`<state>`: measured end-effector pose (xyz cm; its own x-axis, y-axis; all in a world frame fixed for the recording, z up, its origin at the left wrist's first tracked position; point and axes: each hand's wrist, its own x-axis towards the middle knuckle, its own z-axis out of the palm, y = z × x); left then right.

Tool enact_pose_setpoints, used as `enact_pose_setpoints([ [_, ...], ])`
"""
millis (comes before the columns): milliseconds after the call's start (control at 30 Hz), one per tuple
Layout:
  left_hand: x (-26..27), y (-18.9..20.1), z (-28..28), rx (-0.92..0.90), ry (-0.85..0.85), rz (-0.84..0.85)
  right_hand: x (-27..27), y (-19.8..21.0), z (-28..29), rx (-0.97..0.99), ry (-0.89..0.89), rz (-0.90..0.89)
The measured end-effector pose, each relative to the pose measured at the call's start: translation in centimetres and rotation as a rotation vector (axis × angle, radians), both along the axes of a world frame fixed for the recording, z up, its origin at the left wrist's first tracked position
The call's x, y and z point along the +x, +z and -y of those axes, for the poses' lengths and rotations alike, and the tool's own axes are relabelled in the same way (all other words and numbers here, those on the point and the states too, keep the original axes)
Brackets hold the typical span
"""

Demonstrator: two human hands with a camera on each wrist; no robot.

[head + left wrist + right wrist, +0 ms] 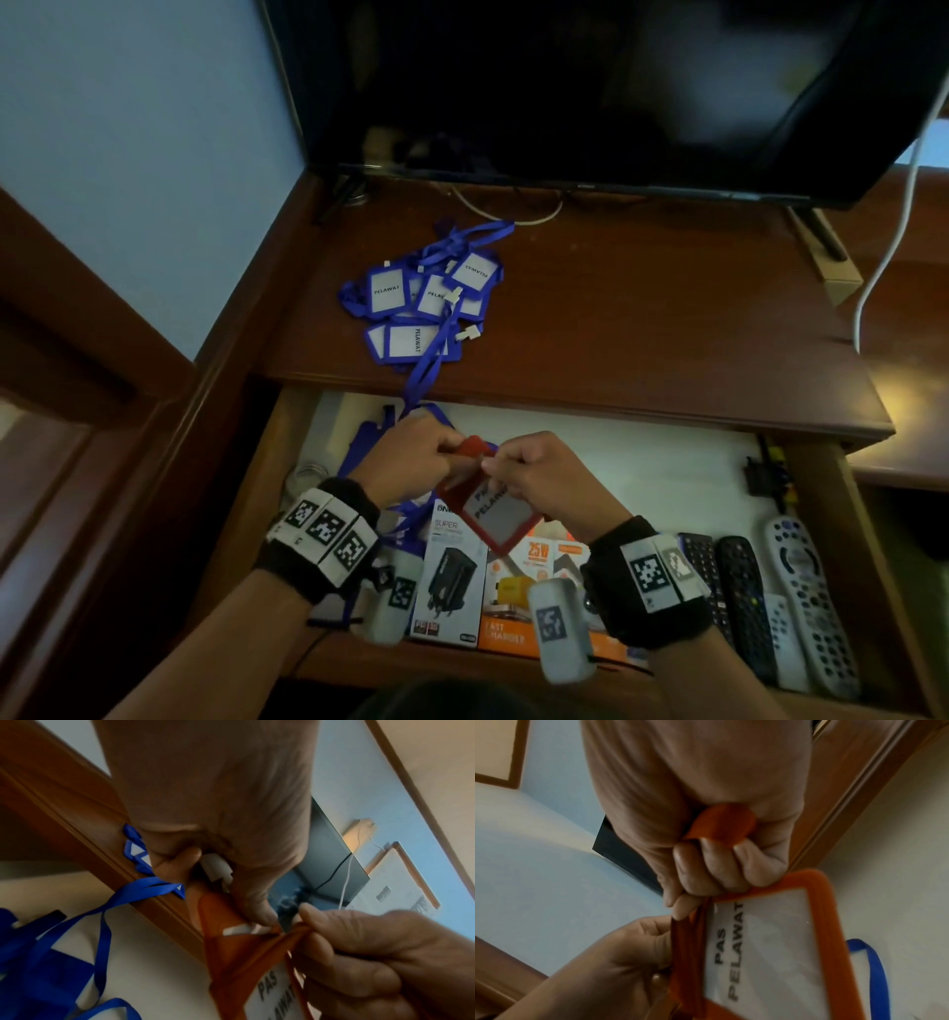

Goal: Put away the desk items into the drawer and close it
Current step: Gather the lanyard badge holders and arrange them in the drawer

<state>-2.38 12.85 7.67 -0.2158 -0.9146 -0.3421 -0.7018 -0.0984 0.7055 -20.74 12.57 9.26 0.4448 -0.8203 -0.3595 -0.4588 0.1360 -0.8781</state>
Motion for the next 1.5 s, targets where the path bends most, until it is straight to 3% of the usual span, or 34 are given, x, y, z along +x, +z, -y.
enact_pose_setpoints([
  [133,1.1,0.4,0.0,0.139,-0.051,-0.120,-0.4,0.2,0.0,0.050,0.037,0.052],
  [300,2.1,0.4,-0.9,0.267,0.028,-0.437,-0.5,0.0,-0.3,0.167,0.020,0.268],
  [433,2.8,0.1,-1.5,0.239,0.140,-0.544,0.1,-0.3,0.2,0.223,-0.041,0.440],
  [600,4.1,0.0,-2.3,0.192,0.214,-0.651,1.5,-0.7,0.6,0.313,-0.104,0.515],
  [767,5.2,-0.5,-3.6,0.121,0.317,-0.924,3.0,-1.9,1.1,0.347,-0.129,0.593],
  [900,5.3,-0.7,-4.0,0.057,0.386,-1.047,4.1,-1.9,1.1,0.379,-0.116,0.648],
  [1167,5.9,-1.5,-5.9,-0.015,0.536,-1.127,7.3,-3.2,0.0,0.665,-0.088,0.738],
  [1300,6.4,-1.9,-6.9,-0.008,0.613,-1.187,8.9,-3.9,-0.8,0.645,0.004,0.767],
  [1500,7.9,-2.7,-7.9,0.010,0.727,-1.137,11.5,-5.2,-1.8,0.719,-0.112,0.728],
])
